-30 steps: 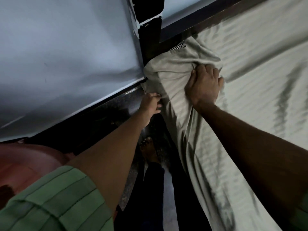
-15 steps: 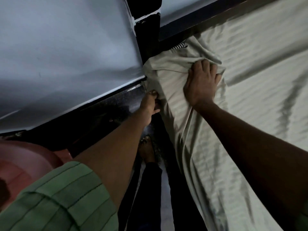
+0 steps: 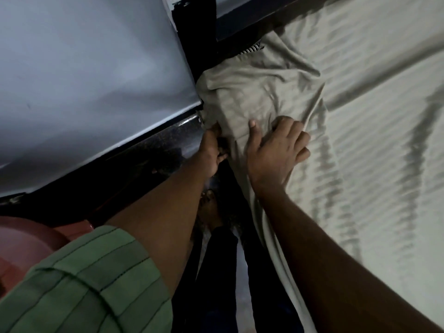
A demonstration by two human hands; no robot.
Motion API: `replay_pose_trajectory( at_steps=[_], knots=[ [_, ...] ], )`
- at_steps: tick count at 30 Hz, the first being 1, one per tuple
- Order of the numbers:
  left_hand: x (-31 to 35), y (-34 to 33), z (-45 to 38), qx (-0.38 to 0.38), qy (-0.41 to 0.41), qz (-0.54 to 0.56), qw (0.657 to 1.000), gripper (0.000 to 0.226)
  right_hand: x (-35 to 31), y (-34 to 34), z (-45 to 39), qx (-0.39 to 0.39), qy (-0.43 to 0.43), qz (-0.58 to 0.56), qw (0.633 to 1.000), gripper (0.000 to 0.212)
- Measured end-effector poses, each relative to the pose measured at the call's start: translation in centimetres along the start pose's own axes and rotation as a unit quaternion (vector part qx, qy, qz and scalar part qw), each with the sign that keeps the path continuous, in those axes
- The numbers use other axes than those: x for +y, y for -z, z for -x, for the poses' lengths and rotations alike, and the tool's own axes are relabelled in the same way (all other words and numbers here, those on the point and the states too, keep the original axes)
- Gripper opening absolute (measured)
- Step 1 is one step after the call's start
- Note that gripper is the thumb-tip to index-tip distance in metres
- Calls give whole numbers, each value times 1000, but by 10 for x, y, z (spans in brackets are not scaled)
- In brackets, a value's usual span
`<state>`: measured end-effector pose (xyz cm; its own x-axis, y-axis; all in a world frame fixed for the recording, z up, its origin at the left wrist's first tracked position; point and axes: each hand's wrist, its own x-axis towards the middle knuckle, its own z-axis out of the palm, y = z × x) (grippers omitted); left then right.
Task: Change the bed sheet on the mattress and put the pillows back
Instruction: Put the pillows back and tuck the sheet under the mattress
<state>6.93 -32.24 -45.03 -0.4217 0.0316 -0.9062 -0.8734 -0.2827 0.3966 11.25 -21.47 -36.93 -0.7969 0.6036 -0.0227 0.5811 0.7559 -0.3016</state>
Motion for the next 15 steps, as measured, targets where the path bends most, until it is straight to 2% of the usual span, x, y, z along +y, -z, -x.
replay_pose_trajectory(
  at_steps=[3,6,12,15],
  knots=[
    [2,-3,-6,3,0,10,1000,42,0,-7,-11,6,38,5,999,32],
    [1,-3,-11,3,14,26,1000,41,-1,-10,-16,18,62,1,998,24],
    [0,11,-22,-18,8,13,1000,59,3,-8,-43,46,31,-15,998,22],
    [3,15,-24,-22,13,2,1000,46,3,-9,-49,35,37,8,999,26]
  ],
)
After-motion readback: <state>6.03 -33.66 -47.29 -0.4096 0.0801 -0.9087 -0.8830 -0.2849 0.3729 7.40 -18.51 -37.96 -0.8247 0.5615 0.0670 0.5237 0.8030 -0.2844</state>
